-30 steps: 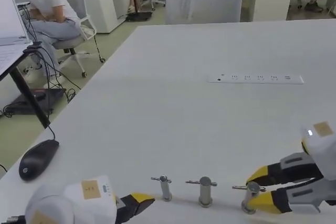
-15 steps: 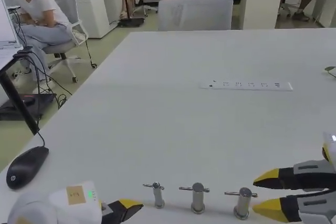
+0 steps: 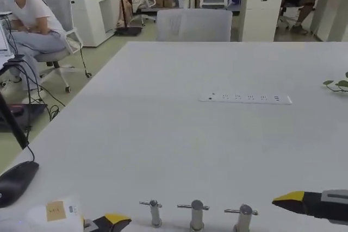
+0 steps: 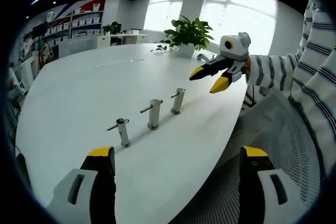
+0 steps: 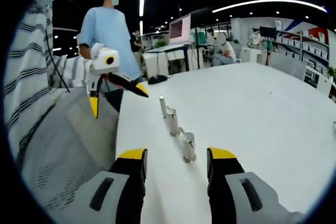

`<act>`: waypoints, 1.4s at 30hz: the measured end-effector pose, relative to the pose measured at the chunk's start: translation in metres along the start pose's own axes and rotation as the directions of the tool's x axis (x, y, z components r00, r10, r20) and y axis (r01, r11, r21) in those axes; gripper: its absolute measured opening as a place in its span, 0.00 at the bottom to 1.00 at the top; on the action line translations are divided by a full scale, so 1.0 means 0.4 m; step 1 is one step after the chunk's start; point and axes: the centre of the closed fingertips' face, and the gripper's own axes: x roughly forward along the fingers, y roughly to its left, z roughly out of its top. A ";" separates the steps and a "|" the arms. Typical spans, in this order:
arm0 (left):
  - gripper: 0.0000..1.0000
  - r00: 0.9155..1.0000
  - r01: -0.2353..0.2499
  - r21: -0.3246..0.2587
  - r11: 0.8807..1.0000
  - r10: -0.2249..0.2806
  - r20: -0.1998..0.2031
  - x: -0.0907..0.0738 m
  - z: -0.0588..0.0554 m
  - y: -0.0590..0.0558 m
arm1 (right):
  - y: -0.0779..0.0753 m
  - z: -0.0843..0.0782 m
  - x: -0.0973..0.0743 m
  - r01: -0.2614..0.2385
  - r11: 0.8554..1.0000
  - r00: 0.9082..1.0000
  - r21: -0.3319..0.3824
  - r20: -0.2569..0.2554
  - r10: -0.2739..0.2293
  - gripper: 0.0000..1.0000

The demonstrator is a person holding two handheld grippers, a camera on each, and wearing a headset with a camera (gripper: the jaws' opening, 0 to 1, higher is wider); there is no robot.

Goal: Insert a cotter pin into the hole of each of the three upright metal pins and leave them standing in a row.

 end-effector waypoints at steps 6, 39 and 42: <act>0.99 1.000 0.001 -0.006 1.000 -0.001 0.008 -0.005 0.000 0.003 | 0.013 -0.018 -0.019 0.019 0.999 1.000 0.038 0.002 -0.019 0.54; 0.99 1.000 0.002 -0.039 0.999 -0.001 0.009 -0.033 -0.015 0.008 | 0.094 -0.089 -0.086 0.145 0.970 0.989 0.195 -0.014 -0.145 0.84; 0.99 1.000 -0.001 -0.037 0.999 0.001 0.009 -0.034 -0.016 0.011 | 0.102 -0.099 -0.087 0.145 0.969 0.989 0.202 -0.023 -0.143 0.87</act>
